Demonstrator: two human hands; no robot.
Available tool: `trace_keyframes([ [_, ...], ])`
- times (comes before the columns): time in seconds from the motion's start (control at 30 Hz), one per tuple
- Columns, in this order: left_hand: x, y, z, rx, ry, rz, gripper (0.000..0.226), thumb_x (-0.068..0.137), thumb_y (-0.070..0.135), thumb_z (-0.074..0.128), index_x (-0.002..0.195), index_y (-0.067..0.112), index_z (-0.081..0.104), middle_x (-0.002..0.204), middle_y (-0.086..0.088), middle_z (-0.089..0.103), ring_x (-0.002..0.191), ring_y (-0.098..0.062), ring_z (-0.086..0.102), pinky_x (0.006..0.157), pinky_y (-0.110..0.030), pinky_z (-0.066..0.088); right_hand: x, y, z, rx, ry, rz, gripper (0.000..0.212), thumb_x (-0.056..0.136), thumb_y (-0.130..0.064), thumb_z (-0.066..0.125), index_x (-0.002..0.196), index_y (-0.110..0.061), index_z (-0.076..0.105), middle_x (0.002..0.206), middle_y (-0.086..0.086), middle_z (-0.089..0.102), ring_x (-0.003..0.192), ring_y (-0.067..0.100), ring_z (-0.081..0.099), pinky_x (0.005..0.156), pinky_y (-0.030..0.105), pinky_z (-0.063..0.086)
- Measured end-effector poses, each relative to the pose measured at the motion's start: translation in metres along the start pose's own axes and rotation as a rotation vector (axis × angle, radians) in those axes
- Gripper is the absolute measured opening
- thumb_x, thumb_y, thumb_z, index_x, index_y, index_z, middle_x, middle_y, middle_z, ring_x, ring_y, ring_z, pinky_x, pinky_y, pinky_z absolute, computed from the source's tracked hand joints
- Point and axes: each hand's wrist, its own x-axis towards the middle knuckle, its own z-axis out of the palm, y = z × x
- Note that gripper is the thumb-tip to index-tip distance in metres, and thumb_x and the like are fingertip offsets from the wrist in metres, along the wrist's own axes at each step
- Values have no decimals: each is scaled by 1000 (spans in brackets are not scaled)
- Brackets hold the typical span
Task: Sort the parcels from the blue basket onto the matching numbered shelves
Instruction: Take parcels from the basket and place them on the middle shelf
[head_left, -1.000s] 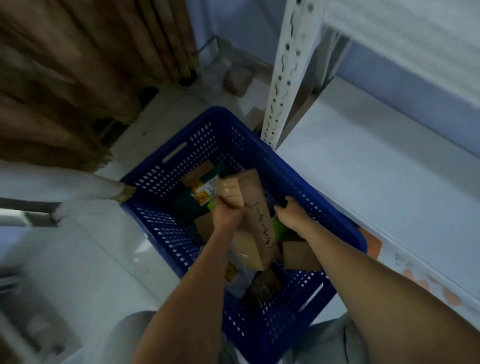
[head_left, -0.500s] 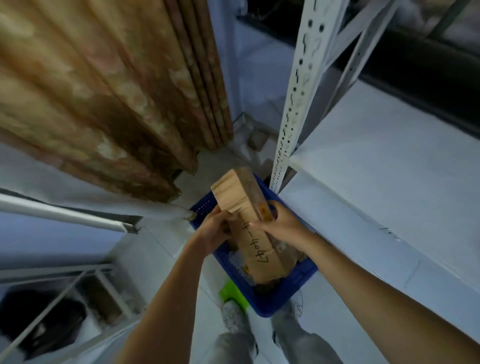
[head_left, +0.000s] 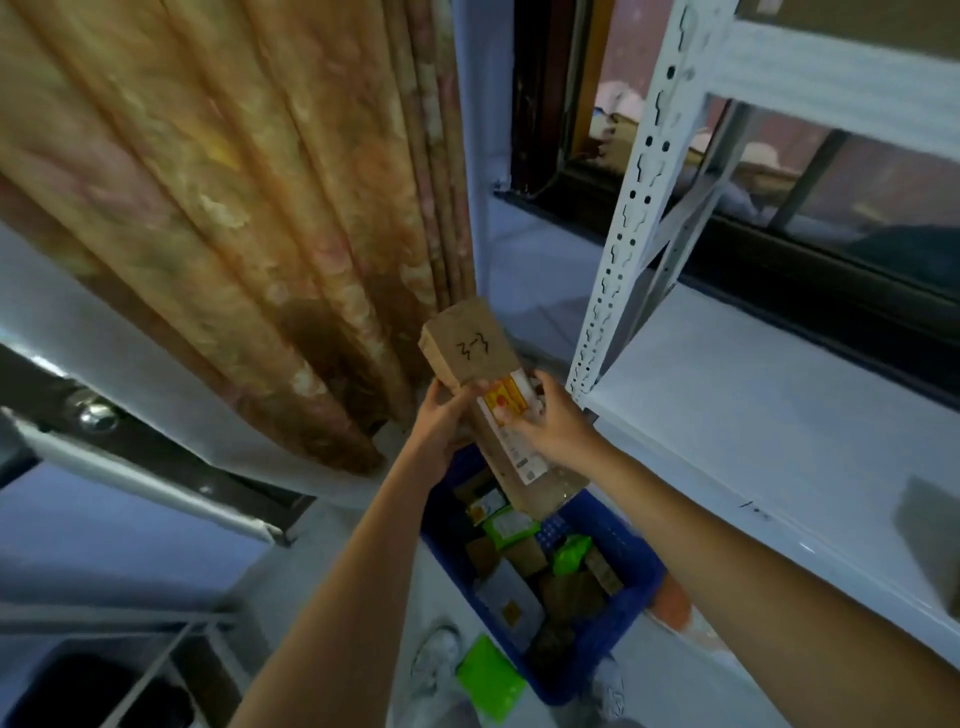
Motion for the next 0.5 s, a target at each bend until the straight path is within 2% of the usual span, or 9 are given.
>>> trace_keyframes([
  [0.03, 4, 8, -7, 1, -48, 15, 60, 78, 37, 81, 132, 32, 56, 108, -5, 74, 96, -25, 72, 85, -44, 60, 4, -9, 2, 43, 18, 22, 72, 92, -53, 62, 150, -23, 32, 144, -3, 46, 132, 17, 47, 97, 27, 38],
  [0.1, 6, 25, -18, -5, -140, 9, 46, 92, 29, 67, 137, 23, 54, 81, 0, 74, 70, -15, 70, 63, -29, 58, 10, -23, 8, 172, 71, 89, 63, 94, -57, 55, 147, -25, 39, 135, -6, 52, 126, 15, 52, 97, 32, 44],
  [0.13, 5, 34, -23, 2, -173, 9, 45, 96, 28, 61, 139, 17, 52, 70, 3, 69, 59, -10, 65, 54, -23, 53, 11, -30, 14, 235, 95, 115, 65, 92, -63, 53, 146, -28, 40, 135, -7, 53, 123, 14, 54, 99, 35, 47],
  [0.17, 7, 42, -29, 9, -198, 13, 46, 98, 30, 58, 140, 12, 50, 67, 4, 68, 56, -8, 64, 50, -21, 50, 14, -36, 20, 293, 109, 142, 70, 87, -72, 51, 144, -32, 42, 137, -7, 56, 121, 14, 56, 102, 40, 48],
  [0.2, 7, 50, -33, 5, -227, 9, 47, 98, 34, 58, 140, 13, 52, 75, 1, 72, 63, -10, 68, 55, -21, 52, 15, -41, 27, 349, 111, 157, 75, 82, -80, 50, 142, -35, 45, 135, -6, 60, 118, 13, 60, 103, 44, 48],
  [0.3, 8, 71, -40, -2, -279, -14, 49, 93, 46, 63, 136, 23, 58, 114, -6, 74, 103, -24, 71, 84, -36, 56, 20, -51, 47, 451, 109, 167, 72, 79, -84, 50, 133, -36, 55, 120, -5, 71, 112, 15, 68, 101, 48, 50],
  [0.4, 7, 87, -32, 22, -338, 1, 53, 90, 49, 65, 135, 21, 59, 119, -9, 72, 110, -28, 69, 96, -44, 52, 16, -66, 46, 540, 239, 203, 78, 74, -87, 54, 130, -33, 57, 114, -1, 74, 106, 21, 71, 98, 49, 52],
  [0.5, 2, 90, -4, 92, -422, 14, 58, 88, 59, 62, 136, 25, 59, 121, -7, 72, 110, -27, 69, 99, -46, 51, -4, -77, 30, 615, 434, 173, 64, 87, -70, 56, 130, -22, 55, 107, 1, 75, 95, 15, 74, 83, 32, 57],
])
